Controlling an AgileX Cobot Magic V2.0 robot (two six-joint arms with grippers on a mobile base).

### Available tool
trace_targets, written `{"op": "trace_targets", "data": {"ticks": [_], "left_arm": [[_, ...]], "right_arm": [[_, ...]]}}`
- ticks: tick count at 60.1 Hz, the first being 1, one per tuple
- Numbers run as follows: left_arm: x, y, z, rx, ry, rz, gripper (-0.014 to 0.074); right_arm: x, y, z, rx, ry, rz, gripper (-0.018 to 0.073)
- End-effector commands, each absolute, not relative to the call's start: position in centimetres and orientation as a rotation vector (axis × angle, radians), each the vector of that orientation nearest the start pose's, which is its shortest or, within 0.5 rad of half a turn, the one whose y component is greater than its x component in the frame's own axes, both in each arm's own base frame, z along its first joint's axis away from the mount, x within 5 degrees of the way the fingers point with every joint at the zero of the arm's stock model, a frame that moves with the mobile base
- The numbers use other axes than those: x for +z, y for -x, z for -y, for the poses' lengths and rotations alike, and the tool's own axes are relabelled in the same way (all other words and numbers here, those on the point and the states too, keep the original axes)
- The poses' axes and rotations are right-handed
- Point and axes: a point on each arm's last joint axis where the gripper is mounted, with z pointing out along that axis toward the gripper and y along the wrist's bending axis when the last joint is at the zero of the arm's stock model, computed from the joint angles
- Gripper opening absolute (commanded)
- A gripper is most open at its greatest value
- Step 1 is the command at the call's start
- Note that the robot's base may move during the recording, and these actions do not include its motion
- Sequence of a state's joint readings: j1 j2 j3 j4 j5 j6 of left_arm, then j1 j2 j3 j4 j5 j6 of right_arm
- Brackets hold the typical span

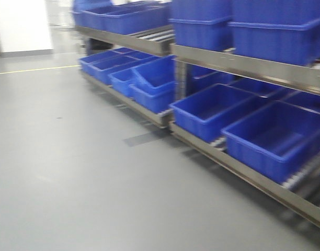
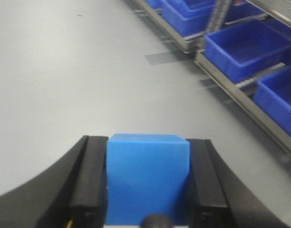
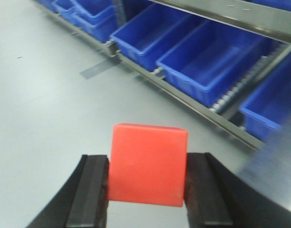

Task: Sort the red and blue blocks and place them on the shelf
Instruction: 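Drive the base away from the table along the shelf aisle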

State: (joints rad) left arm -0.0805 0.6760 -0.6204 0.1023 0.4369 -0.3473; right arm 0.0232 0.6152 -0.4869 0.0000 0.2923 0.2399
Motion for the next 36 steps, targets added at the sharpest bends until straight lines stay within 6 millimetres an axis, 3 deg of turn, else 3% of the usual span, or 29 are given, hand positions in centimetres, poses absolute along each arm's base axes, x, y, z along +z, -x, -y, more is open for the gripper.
{"op": "trace_targets", "data": {"ticks": [1,36], "left_arm": [[34.14,-14.00,0.80,-0.199,0.188,-1.856,0.0126],[34.14,-14.00,0.80,-0.199,0.188,-1.856,0.0126]], "right_arm": [[31.71,-13.07,-0.21,0.169,-0.183,-1.782,0.0064],[31.71,-13.07,-0.21,0.169,-0.183,-1.782,0.0064]]}}
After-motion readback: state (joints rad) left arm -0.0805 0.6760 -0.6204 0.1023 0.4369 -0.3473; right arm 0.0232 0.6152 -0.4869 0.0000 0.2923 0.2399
